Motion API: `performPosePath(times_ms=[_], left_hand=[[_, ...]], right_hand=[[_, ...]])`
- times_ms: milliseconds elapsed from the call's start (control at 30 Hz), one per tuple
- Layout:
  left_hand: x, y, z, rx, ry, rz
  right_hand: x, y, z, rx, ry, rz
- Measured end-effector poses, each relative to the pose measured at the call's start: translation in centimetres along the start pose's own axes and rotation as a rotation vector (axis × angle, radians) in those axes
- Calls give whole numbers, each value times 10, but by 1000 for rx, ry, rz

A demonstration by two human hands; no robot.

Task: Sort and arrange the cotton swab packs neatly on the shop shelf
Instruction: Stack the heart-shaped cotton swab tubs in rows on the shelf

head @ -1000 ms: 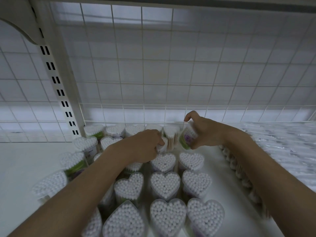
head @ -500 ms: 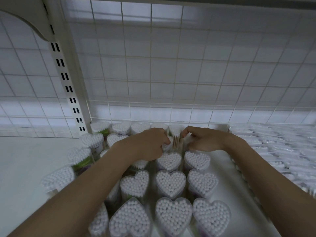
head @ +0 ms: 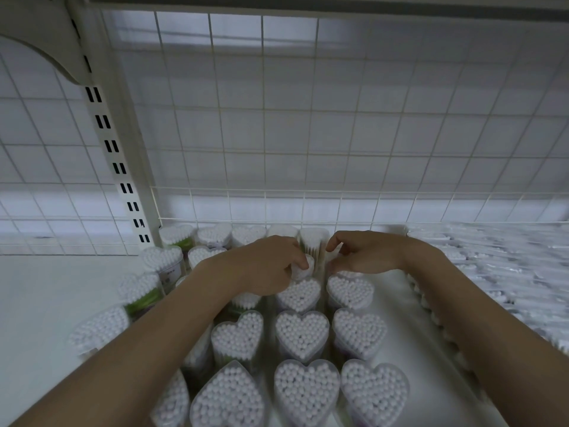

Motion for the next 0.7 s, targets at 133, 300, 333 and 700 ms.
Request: performPosePath(times_ms=[133,300,333,700], left_hand=[[-3,-4,3,-7,5,-23],[-13,-26,13,108,9,-6],[-16,-31,17,139,-3,11],[-38,-30,60,194,-133,274]], right_hand=[[-4,-12,2,120,-46,-57],[-13,-31,21,221,-82,-242],[-15,-34,26,235,-73,-253],[-30,-25,53,195,55,-424]])
Point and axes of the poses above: each hand's wrist, its own z-axis towards the middle knuckle, its own y-axis out of the palm, x = y × z, the point moved 3 cm from there along z, towards the middle knuckle, and after that the axes turned 7 degrees about -y, right-handed, at the moved point
